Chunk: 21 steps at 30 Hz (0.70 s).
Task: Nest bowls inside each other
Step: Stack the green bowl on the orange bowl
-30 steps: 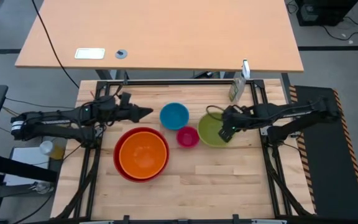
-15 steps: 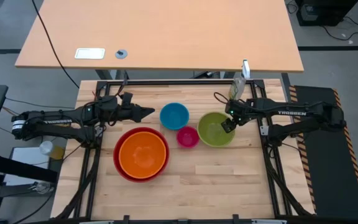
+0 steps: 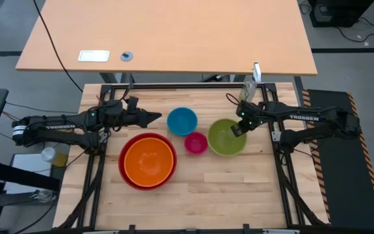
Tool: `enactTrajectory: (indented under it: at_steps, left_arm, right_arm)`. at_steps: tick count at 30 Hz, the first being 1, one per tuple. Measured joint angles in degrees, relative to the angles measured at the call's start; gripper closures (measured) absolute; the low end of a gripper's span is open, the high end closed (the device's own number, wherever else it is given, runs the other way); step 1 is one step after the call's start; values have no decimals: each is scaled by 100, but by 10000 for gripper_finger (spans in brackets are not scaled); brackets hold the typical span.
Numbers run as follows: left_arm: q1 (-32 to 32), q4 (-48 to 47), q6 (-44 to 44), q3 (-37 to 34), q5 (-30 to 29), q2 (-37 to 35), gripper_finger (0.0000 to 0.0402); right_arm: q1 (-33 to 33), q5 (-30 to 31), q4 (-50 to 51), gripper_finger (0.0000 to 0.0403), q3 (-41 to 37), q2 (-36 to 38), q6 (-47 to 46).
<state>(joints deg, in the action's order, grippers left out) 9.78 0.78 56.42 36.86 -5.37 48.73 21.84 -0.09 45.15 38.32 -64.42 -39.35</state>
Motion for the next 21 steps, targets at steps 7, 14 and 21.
enactTrajectory:
  at_steps: [7,14,21]
  left_arm:
    - [0,-2,-7,0,2,-2,271]
    - [173,-4,-26,0,0,-4,271]
    - [528,-7,-52,-2,-2,-120,271]
  right_arm:
    - [9,97,590,362,955,-7,39]
    - [-238,-699,-146,377,1838,-13,26]
    - [-1135,-1021,-1962,370,1892,-368,-1016]
